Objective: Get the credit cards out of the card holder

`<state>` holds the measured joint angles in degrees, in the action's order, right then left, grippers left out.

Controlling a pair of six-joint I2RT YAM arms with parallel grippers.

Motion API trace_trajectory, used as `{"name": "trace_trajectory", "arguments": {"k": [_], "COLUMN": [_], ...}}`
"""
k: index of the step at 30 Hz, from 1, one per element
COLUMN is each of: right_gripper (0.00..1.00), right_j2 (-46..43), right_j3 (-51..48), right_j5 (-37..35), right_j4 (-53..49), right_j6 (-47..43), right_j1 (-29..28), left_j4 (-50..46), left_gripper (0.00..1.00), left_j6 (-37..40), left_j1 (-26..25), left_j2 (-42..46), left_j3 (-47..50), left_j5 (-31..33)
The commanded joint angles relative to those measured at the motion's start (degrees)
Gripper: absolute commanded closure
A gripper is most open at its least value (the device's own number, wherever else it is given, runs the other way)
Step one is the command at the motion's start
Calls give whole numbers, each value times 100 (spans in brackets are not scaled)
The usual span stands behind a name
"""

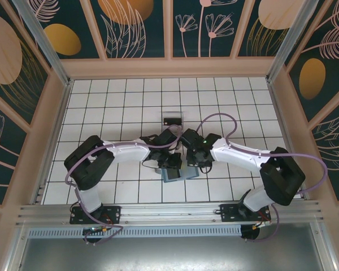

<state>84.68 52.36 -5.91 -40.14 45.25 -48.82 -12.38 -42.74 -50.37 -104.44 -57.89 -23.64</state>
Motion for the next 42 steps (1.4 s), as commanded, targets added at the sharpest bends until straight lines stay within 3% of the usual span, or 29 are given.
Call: {"name": "trace_trajectory", "arguments": {"k": [1, 17, 26, 32, 42], "right_gripper": [84, 83, 85, 86, 87], "right_j2": [-220, -839, -1191, -1029, -801], "right_j3": [-137, -241, -1263, -1839, -1851], "right_j5": [1, 248, 1954, 2406, 2591], "right_j4": [77, 137, 1873, 2650, 2849], "right_j6": [-4, 88, 561, 814, 805], "right_j1": [74, 208, 528, 619, 663], "left_j4": [-226, -721, -739, -739, -932], "left_gripper": [91, 90, 90, 90, 90], "left_j6": [169, 287, 242, 187, 107], "left_j1": [-52, -254, -249, -254, -238], "left_j2": [-173, -534, -404, -176, 299], "left_j3": [-219, -689, -602, -496, -325], "left_j5": [-89, 191, 298, 458, 986]}}
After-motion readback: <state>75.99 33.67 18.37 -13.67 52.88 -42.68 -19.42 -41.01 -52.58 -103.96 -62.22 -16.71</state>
